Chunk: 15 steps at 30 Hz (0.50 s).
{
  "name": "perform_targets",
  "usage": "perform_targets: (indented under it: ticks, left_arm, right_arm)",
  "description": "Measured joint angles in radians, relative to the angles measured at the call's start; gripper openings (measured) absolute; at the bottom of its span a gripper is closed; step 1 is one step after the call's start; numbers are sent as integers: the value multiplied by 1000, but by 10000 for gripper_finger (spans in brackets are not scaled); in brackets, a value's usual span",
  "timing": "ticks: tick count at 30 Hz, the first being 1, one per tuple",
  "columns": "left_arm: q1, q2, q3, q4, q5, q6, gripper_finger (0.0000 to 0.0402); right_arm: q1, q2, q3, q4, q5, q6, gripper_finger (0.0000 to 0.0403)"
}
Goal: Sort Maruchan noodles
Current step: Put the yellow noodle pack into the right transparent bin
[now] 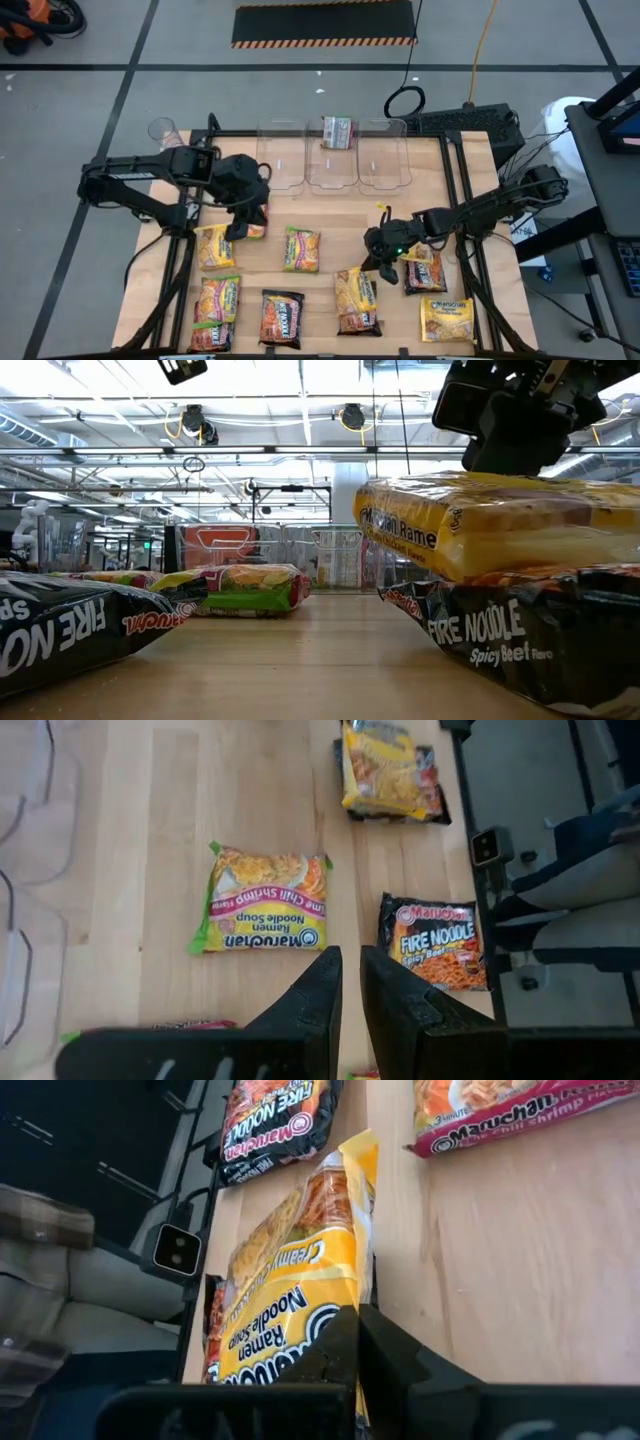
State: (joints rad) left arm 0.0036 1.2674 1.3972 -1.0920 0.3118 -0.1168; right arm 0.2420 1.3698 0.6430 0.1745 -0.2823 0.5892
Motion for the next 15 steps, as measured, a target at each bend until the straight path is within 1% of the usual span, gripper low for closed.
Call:
perform_targets:
  ticks: [5, 15]
  left_arm:
    - [-8, 77, 0, 16, 0, 5, 47]
    - [-81, 229, 0, 151, 1, 101, 47]
  right_arm:
    - [0, 0, 0, 0, 24, -7, 0]
    - [0, -2, 0, 1, 51, -28, 0]
